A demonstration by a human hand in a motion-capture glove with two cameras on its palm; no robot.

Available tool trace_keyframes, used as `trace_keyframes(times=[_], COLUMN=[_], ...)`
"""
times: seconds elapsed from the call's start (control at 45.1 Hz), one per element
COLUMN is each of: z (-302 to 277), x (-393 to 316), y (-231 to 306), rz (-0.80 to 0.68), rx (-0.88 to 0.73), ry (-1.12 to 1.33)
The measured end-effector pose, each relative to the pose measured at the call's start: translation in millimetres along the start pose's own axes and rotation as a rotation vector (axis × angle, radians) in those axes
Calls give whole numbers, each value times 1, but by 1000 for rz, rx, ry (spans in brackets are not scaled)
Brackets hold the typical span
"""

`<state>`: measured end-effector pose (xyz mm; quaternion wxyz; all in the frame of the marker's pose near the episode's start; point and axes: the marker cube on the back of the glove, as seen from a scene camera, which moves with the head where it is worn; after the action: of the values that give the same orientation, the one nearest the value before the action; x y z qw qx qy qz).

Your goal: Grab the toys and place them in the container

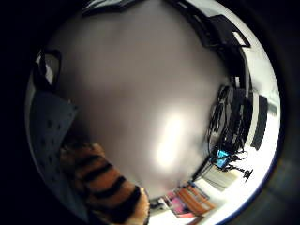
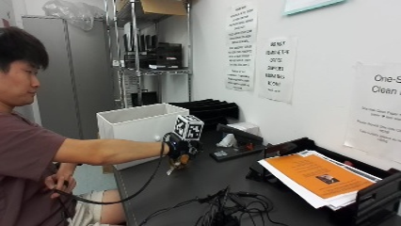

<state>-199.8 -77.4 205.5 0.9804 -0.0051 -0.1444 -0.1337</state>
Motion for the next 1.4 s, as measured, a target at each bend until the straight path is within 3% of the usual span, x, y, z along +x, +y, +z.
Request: trace_keyframes(times=[0.177,0.444,0.577,0.865,1.175,1.397], z=[-68,-250,-292,-293,-251,-233], x=[-12,-44,-62,-191,-321,-337], y=[12,56,69,62,76,71], rz=[-7,-60,-66,-243,-624,-581], rx=[7,192,230,224,202,150], ry=[-4,85,143,212,156,147])
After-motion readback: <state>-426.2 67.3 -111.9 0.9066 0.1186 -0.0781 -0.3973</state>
